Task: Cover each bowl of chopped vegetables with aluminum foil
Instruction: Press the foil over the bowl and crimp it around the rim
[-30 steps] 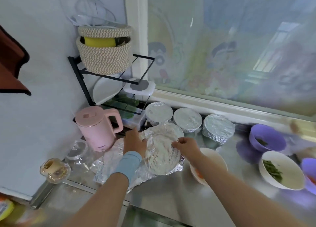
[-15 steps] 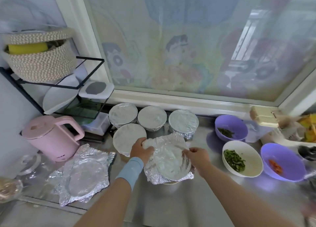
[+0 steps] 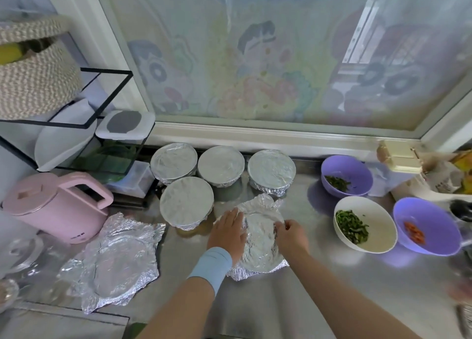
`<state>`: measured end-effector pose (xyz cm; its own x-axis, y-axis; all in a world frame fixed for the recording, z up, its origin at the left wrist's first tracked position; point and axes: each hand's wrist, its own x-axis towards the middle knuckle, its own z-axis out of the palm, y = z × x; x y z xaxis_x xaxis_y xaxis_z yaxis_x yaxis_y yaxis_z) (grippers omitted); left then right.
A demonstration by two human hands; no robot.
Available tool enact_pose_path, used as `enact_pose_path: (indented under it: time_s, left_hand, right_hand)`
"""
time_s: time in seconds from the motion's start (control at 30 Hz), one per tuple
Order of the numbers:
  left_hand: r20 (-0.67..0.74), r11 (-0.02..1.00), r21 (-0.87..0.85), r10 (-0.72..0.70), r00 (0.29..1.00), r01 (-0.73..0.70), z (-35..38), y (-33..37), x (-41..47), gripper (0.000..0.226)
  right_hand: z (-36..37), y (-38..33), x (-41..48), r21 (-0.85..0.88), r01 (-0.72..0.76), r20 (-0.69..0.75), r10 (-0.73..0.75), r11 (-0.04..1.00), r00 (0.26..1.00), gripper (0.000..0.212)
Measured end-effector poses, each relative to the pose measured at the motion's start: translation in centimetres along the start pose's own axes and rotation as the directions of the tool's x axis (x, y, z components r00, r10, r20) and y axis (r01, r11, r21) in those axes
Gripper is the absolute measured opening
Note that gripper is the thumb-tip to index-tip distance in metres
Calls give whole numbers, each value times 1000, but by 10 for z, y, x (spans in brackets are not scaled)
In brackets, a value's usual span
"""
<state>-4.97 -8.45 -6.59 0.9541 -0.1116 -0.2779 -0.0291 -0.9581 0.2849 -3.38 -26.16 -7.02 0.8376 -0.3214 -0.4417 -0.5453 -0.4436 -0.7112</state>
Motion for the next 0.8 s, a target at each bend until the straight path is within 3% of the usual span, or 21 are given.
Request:
enact_pose_path:
  time_s: [0.13,0.33,0.5,0.57,0.63,0.7,0.77,0.8]
  left_hand:
    - [8,996,-84,-12,1000,13,18,-16,5,64]
    - [-7,846,-528,-90,996,73,28,-27,8,60]
    - [-1,732,-676,-118,993,86,25,-29,11,53]
    - [-6,744,-664,-98,995,70,22,-29,12,44]
    - [9,757,-648,-106,994,87,16,-28,13,37]
    - [-64,841,-535,-132,989,77,13,-26,16,36]
    - [-237,913,-407,-100,966,-6,16,-24,19,37]
    - [-283,916,-398,-80,956,-41,18,-22,19,37]
  right_hand:
    - [13,3,0,-23,-23,-72,21,999,997,27]
    - [26,10,3,123,-152,-78,162,981,984,26]
    - [29,11,12,195,-242,6,246,951,969,26]
    - [27,8,13,127,-236,24,235,963,972,25]
    - [24,3,8,-3,-160,-49,159,987,986,20]
    - [22,1,1,-170,121,-183,-152,978,971,42]
    - [27,3,3,-294,389,-127,-439,873,889,58]
    - [31,3,6,-296,448,-55,-484,843,874,57]
